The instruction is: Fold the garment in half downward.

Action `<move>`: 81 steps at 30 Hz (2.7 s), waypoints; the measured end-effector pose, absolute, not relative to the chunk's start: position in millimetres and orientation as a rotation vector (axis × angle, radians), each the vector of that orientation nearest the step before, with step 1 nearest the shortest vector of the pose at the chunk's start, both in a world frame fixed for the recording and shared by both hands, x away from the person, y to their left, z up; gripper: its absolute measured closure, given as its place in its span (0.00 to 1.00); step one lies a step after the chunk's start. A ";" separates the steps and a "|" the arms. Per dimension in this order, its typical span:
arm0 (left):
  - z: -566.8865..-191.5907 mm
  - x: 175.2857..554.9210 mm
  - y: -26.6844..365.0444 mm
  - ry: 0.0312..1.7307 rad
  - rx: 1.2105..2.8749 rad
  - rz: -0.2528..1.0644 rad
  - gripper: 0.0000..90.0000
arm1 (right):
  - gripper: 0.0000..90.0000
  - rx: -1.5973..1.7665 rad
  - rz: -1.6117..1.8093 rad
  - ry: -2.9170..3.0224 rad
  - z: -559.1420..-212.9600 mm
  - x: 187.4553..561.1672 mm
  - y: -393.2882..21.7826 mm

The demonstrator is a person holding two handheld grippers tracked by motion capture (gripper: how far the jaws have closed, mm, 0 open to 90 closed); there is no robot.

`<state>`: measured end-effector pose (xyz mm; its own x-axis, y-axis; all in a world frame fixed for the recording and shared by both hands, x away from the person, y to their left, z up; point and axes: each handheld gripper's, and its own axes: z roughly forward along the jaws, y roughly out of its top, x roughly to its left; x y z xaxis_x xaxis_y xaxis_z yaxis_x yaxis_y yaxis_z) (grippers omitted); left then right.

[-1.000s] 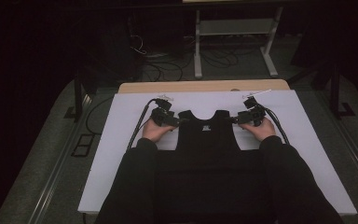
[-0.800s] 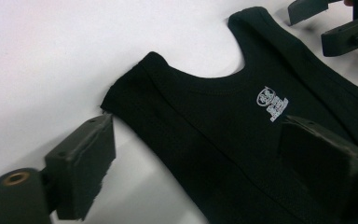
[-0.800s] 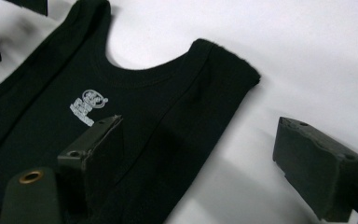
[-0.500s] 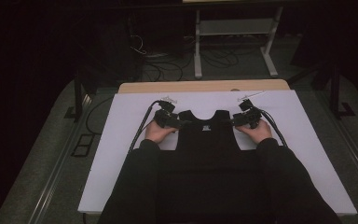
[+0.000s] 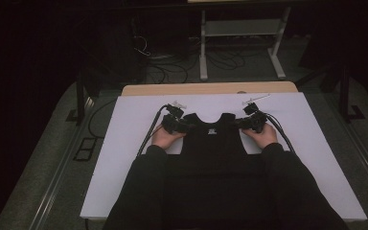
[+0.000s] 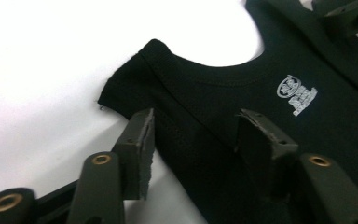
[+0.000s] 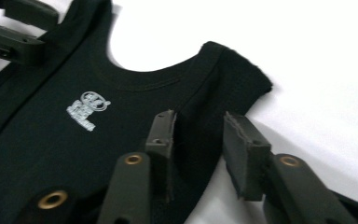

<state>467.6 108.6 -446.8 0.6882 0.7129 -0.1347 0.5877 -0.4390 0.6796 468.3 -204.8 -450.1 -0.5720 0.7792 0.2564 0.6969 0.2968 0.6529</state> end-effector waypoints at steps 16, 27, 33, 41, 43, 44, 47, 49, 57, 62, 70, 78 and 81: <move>-448.2 463.2 106.6 1.050 2.130 0.239 0.91 | 0.95 1.377 1.048 2.427 -446.9 462.3 -197.1; -439.5 460.0 110.9 1.065 2.110 0.192 0.94 | 0.96 1.356 1.098 2.428 -433.3 455.9 -199.1; -428.7 454.6 110.1 1.024 2.107 0.191 0.95 | 0.96 1.325 1.125 2.425 -424.4 450.5 -198.9; -419.5 447.3 109.5 1.015 2.071 0.178 0.95 | 0.96 1.304 1.155 2.419 -418.6 440.5 -202.1; -417.0 444.4 109.3 1.015 2.052 0.176 0.95 | 0.96 1.302 1.166 2.412 -415.8 437.4 -204.7; -415.6 443.0 109.8 1.009 2.055 0.178 0.95 | 0.96 1.302 1.176 2.406 -414.2 435.8 -206.1; -412.4 438.8 111.6 0.994 2.055 0.181 0.95 | 0.96 1.297 1.200 2.393 -409.0 431.2 -210.4; -410.4 434.9 112.8 0.989 2.047 0.176 0.95 | 0.96 1.291 1.217 2.384 -405.7 427.8 -213.2; -399.0 421.2 118.3 0.953 2.035 0.190 0.95 | 0.96 1.238 1.273 2.364 -392.4 410.6 -217.9; -390.9 414.7 123.8 0.926 2.043 0.202 0.95 | 0.96 1.213 1.297 2.360 -385.8 401.2 -218.7; -384.4 402.6 124.9 0.907 2.037 0.198 0.95 | 0.96 1.165 1.322 2.357 -374.8 386.0 -220.8; -380.9 390.2 125.3 0.881 2.050 0.192 0.95 | 0.96 1.117 1.344 2.362 -364.6 368.4 -220.2; -379.0 386.2 126.2 0.875 2.052 0.192 0.95 | 0.96 1.100 1.341 2.369 -362.6 362.0 -219.6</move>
